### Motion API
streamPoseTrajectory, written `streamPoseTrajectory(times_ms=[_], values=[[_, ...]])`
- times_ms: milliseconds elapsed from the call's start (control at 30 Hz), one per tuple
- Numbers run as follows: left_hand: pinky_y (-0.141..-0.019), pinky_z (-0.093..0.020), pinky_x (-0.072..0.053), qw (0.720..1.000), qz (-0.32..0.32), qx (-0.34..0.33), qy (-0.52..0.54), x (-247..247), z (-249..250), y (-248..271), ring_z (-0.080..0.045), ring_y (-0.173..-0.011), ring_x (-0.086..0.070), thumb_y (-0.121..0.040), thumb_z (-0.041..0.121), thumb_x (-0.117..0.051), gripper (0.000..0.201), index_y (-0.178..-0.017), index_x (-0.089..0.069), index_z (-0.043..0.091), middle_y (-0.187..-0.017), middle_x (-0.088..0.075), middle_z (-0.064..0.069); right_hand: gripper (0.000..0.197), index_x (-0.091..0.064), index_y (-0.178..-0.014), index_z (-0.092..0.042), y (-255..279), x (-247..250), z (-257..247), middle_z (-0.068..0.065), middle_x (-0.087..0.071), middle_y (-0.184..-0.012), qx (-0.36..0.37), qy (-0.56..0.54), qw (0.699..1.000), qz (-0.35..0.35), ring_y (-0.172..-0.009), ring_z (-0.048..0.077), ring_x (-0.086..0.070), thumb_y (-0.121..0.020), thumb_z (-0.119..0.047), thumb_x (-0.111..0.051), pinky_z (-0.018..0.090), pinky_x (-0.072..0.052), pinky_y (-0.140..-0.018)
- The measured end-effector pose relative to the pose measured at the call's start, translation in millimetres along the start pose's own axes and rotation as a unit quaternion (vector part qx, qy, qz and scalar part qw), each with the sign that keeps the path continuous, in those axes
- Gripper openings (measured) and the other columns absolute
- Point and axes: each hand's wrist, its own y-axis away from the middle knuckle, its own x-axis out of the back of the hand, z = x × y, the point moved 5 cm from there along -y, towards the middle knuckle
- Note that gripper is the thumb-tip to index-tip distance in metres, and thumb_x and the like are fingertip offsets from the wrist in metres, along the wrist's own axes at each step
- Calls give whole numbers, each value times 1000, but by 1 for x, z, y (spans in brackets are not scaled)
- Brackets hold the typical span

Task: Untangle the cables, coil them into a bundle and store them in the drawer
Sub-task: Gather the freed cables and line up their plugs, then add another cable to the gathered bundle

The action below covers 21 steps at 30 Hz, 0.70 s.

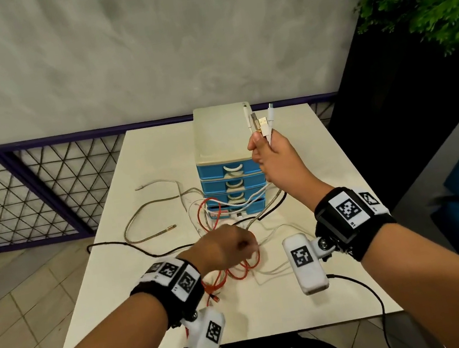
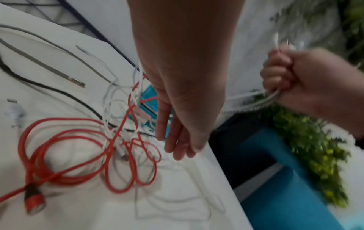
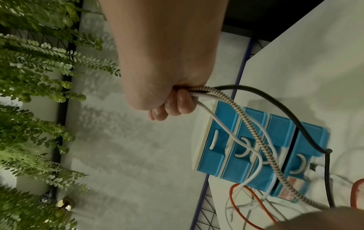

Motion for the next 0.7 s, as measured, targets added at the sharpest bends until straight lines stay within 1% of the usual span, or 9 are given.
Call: streamPoseTrajectory(times_ms=[100,200,300,367,400,500,567,633,700], values=[[-94,-29,-43,995,-76,-3,-71,-38,-6,-16,-18,-109,-56,-93,27,-48,27,-116,-62,21,-120,-63,0,30,-52,-81,-23,2,3,6,-6,-41,-66,-10,3,1000,-5,-47,-2,-38,-104,-35,-35,10,-31,-47],[-101,-37,-42,992,-91,-22,-86,-61,-8,-22,-25,-120,-52,-91,23,-50,32,-122,-58,18,-128,-57,-5,30,-52,-84,-21,5,8,8,-6,-40,-66,-13,16,1000,-18,-49,-1,-38,-104,-35,-35,10,-32,-47],[-100,-36,-42,986,-83,-73,-126,-73,-7,-22,-27,-124,-50,-88,16,-59,39,-126,-56,9,-132,-55,-12,29,-51,-87,-15,8,14,7,-3,-36,-64,-16,-5,999,-32,-43,-1,-35,-105,-30,-34,10,-30,-43],[-87,-38,-52,981,-52,-117,-148,-76,-5,-22,-29,-112,-60,-72,15,-78,47,-115,-62,5,-119,-63,-17,29,-51,-88,-14,10,18,7,-2,-35,-63,-20,-5,999,-33,-42,-1,-34,-105,-29,-33,10,-29,-42],[-77,-33,-54,974,-45,-128,-182,-75,-4,-21,-27,-102,-65,-62,19,-85,50,-107,-65,7,-109,-66,-15,29,-52,-88,-14,11,19,8,-3,-35,-63,-20,2,999,-33,-42,-1,-33,-105,-29,-33,11,-29,-42],[-53,-19,-48,962,-39,-128,-236,-78,-10,-23,-14,-65,-64,-41,32,-90,40,-70,-64,25,-73,-64,5,29,-52,-87,-15,15,21,7,-3,-35,-61,-20,10,999,-39,-41,0,-34,-105,-29,-33,10,-29,-42],[-53,-17,-47,968,-24,-141,-206,-75,-4,-23,-13,-59,-60,-53,26,-79,23,-60,-58,23,-64,-60,7,29,-51,-87,-13,17,21,9,-2,-34,-62,-22,8,999,-46,-40,0,-35,-105,-27,-33,9,-30,-41],[-68,-25,-47,981,-20,-126,-146,-65,2,-25,-23,-75,-59,-76,19,-63,4,-74,-61,17,-78,-64,-4,30,-52,-87,-13,18,21,13,-3,-35,-61,-28,14,998,-47,-39,0,-36,-105,-29,-34,9,-30,-41],[-80,-33,-45,992,-18,-72,-98,-51,7,-29,-25,-90,-57,-87,25,-59,11,-91,-62,15,-95,-65,-8,30,-53,-84,-17,18,21,18,-5,-36,-61,-40,19,998,-45,-40,0,-34,-104,-31,-36,11,-29,-41]])
